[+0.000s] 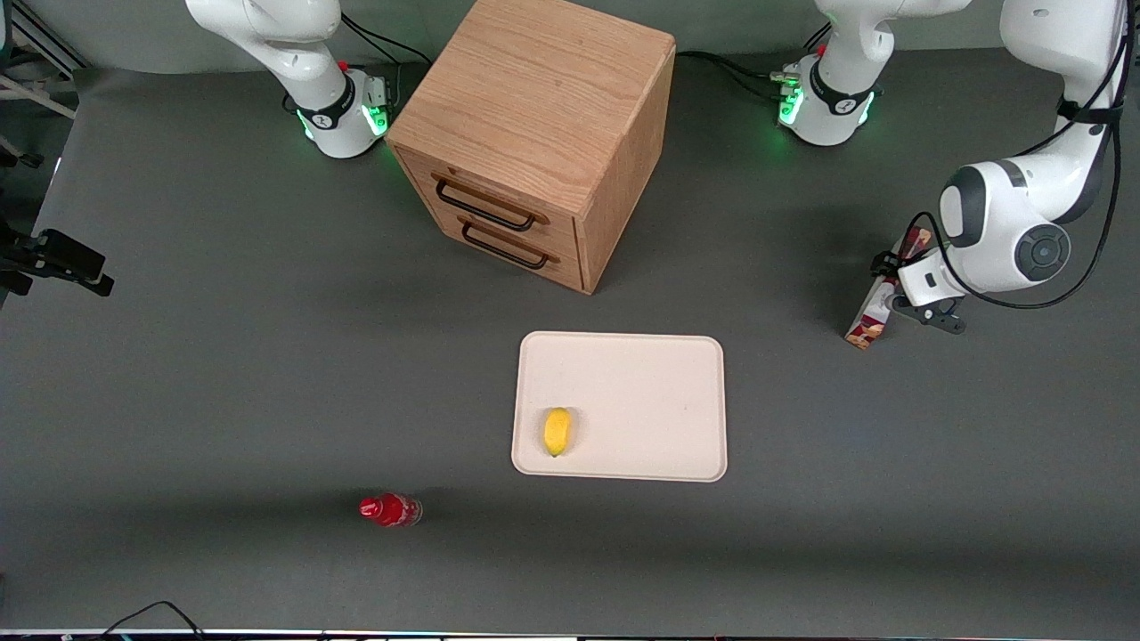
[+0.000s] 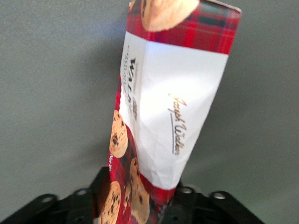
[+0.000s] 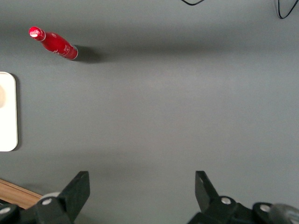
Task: Place red cookie box on tray
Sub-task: 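Lower the left gripper and grasp the cookie box at one end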
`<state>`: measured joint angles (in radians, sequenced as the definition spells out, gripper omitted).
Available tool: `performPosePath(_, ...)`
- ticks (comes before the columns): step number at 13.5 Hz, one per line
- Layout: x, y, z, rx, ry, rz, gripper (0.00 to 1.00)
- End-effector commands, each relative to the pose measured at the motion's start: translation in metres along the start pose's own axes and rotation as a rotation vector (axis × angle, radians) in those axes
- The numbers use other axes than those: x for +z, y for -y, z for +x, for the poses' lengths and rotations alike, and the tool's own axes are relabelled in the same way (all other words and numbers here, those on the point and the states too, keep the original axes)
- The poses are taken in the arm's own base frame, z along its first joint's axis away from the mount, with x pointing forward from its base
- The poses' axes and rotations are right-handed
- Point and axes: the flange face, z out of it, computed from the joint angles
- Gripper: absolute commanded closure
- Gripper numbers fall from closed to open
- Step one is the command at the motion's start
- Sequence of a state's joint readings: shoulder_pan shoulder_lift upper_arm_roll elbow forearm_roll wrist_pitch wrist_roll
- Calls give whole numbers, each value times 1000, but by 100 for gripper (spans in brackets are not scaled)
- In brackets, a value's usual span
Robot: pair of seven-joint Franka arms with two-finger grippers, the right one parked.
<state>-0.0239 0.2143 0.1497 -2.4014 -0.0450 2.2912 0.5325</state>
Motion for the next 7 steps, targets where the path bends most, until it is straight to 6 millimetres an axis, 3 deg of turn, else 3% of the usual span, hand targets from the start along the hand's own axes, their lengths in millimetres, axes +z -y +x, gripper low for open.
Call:
performPosePath(1,-3,2,0,-4,-20,-13,100)
performPosePath(3,-4,3,0,-6,-21,-14,100)
performPosePath(5,-19,6,6,-2,-21,-18,100)
performPosePath(7,-72,11,24,4,-4,-40,100)
